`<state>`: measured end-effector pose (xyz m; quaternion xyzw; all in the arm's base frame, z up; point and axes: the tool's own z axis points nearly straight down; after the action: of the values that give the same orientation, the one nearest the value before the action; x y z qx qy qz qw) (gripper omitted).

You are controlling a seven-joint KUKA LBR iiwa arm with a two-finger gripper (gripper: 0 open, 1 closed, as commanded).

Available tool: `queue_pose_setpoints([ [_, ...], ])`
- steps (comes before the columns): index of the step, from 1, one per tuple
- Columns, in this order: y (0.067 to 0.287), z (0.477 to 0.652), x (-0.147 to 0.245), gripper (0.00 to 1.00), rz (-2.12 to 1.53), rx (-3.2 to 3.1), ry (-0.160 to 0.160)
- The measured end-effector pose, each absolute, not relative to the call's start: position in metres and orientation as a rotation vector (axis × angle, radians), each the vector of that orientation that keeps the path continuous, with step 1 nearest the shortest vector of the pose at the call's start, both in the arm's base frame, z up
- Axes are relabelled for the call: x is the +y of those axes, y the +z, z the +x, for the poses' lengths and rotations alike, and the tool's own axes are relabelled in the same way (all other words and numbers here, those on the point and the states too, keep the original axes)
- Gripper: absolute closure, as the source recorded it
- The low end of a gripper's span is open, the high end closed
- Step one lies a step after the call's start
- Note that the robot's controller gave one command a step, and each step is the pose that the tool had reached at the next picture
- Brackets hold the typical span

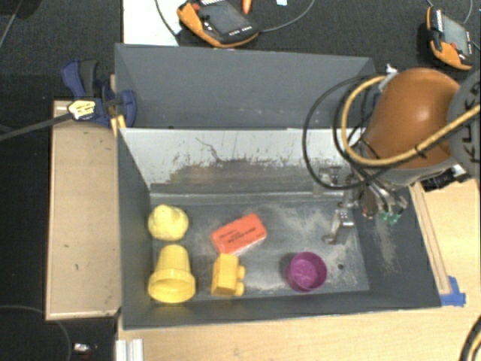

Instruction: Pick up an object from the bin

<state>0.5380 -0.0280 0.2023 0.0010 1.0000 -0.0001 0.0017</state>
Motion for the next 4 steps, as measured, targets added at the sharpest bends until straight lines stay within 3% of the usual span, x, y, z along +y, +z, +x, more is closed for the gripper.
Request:
queue_pose_setpoints([
  [1,0.202,0.538,-0.028,1.00,0.003,3.138,0.000],
  [2,0.202,0.538,-0.028,1.00,0.003,3.138,0.000],
  [3,0.203,0.518,-0.044,0.00,-0.116,3.134,-0.001],
  [4,0.203,0.517,-0.045,0.00,-0.121,3.133,-0.001],
])
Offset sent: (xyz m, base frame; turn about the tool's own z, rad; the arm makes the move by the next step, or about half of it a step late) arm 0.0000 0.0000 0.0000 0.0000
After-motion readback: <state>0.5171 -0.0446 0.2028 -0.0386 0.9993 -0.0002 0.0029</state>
